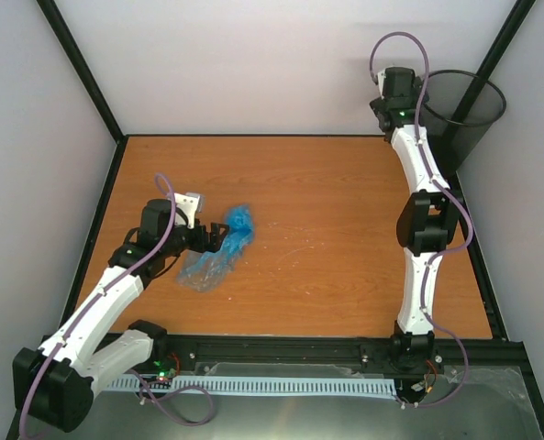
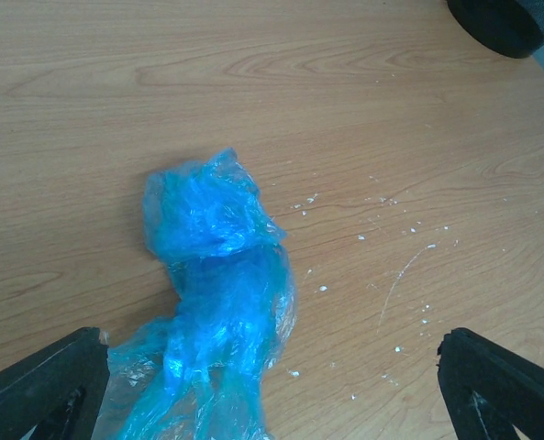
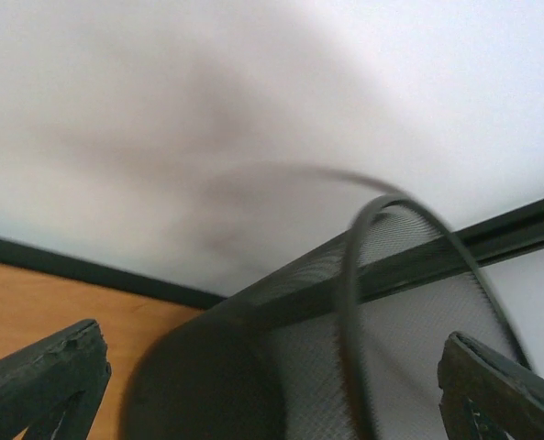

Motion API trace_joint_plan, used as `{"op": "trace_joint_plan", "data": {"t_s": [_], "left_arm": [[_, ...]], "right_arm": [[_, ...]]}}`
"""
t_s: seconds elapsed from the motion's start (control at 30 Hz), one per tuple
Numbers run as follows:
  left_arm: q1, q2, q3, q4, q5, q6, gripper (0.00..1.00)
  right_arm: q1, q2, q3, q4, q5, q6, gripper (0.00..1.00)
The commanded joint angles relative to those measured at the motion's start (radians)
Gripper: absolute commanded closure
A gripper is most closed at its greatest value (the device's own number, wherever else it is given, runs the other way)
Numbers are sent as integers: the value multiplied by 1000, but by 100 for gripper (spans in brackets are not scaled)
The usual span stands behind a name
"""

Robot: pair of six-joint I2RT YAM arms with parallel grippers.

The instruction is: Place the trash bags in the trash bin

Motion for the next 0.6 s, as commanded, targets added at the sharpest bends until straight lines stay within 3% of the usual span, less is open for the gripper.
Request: {"op": "trace_joint_plan", "data": {"t_s": [0.0,0.2,0.57], "left_arm": [[-6,-16,10,8,17,4,1],[-6,-18,10,8,16,4,1],[-6,-18,10,8,13,2,0]], "right_arm": [[-15,61,82,123,126,-90,1],[-51,179,266,15,126,-51,0],[-69,186,238,-75,62,5,6]]}}
